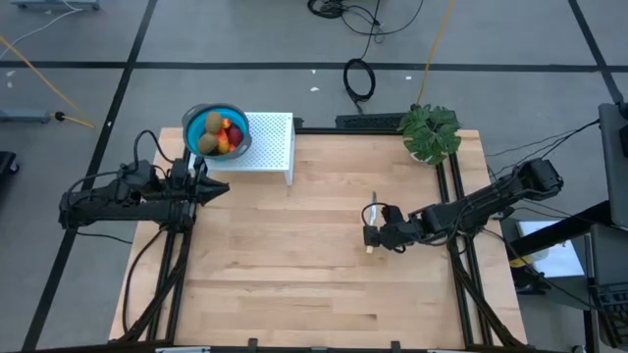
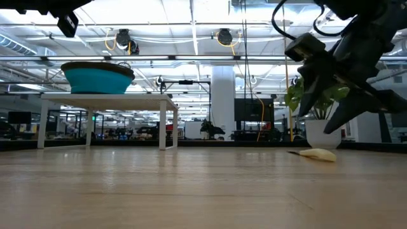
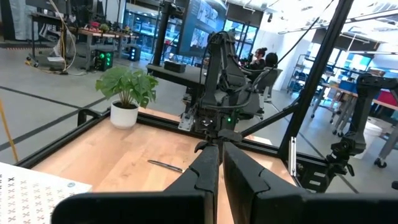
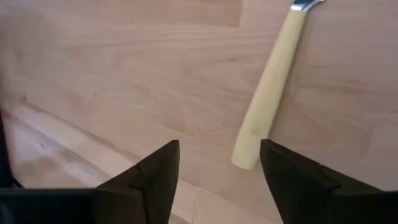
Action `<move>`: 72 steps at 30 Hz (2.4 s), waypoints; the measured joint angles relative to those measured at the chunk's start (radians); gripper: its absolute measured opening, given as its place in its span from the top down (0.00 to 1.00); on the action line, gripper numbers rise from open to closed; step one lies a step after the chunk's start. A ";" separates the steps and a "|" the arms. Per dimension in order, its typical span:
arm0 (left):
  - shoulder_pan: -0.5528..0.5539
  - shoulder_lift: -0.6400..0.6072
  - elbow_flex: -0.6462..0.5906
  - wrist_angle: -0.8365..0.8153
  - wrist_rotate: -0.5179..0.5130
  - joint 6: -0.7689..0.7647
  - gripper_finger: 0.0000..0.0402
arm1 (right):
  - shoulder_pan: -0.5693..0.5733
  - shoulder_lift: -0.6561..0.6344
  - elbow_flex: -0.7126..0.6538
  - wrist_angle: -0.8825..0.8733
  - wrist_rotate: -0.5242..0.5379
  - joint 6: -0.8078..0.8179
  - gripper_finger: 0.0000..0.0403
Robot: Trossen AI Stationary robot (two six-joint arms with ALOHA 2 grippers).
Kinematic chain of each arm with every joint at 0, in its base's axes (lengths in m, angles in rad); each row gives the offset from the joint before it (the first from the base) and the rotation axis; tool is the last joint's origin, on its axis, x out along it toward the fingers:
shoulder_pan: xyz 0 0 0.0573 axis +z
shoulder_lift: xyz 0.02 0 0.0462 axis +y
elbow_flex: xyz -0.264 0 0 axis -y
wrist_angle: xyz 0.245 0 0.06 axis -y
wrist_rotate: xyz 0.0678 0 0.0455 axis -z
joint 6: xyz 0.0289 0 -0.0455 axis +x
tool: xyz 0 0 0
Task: Pick & Place Fruit
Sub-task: Put the butter knife into the right side of the blue strainer bowl on the shelf
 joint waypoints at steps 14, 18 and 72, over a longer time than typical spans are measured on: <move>0.000 0.000 0.000 -0.053 0.000 0.034 0.95 | 0.012 0.000 0.037 -0.016 -0.024 0.033 0.54; 0.000 0.000 0.000 -0.052 0.000 0.036 0.95 | 0.012 0.000 0.037 -0.015 -0.018 0.034 0.53; 0.000 0.000 0.000 -0.105 0.000 0.049 0.95 | -0.014 0.472 0.568 -0.699 -0.075 -0.025 0.56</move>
